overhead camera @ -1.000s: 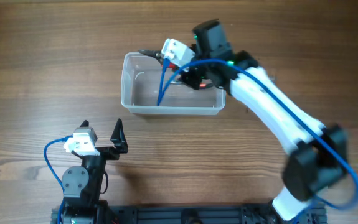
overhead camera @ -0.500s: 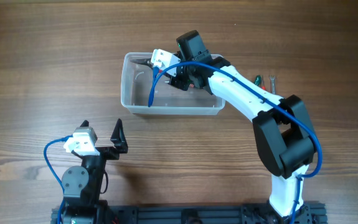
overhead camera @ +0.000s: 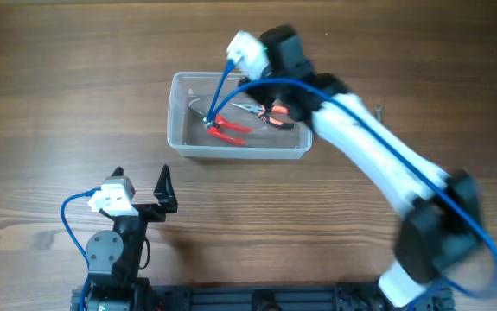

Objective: Pack container
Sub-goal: 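Move the right gripper to the silver wrench and grasp it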

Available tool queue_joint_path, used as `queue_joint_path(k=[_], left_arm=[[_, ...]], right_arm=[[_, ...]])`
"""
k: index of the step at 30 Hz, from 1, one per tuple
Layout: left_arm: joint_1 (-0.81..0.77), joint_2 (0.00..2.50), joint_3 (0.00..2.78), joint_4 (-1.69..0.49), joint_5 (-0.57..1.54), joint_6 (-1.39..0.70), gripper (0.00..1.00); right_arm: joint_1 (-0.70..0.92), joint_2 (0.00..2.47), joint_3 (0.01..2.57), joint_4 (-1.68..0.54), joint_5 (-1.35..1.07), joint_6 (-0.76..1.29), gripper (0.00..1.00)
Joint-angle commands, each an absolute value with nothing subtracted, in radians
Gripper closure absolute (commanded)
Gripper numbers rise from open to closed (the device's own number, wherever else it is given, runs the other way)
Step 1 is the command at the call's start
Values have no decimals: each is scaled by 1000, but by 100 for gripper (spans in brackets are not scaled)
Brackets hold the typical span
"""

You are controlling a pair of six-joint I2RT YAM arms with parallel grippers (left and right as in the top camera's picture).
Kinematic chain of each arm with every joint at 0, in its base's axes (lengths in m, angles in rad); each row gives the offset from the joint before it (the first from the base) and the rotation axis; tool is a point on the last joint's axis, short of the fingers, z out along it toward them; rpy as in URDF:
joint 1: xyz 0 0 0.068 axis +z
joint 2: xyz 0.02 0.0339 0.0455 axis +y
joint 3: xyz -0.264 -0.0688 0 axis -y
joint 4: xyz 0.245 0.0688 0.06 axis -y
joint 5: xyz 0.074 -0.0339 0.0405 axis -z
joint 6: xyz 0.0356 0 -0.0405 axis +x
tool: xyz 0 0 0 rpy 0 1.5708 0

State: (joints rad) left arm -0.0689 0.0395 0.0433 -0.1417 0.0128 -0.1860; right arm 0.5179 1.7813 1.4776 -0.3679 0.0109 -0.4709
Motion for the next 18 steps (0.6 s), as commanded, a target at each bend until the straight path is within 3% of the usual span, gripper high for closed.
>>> queue_joint_path(k=[1, 5, 10, 18], left_arm=[[-63, 35, 38, -142, 10, -198, 0], [-63, 35, 38, -142, 10, -198, 0], [-63, 35, 38, -142, 10, -198, 0], [-63, 35, 38, -142, 10, -198, 0]], right_arm=[[395, 1466, 1487, -415, 170, -308, 33], [159, 1322, 1486, -562, 168, -120, 32], [-118, 1358, 1463, -806, 93, 80, 27], [-237, 1683, 1330, -881, -95, 88, 28]])
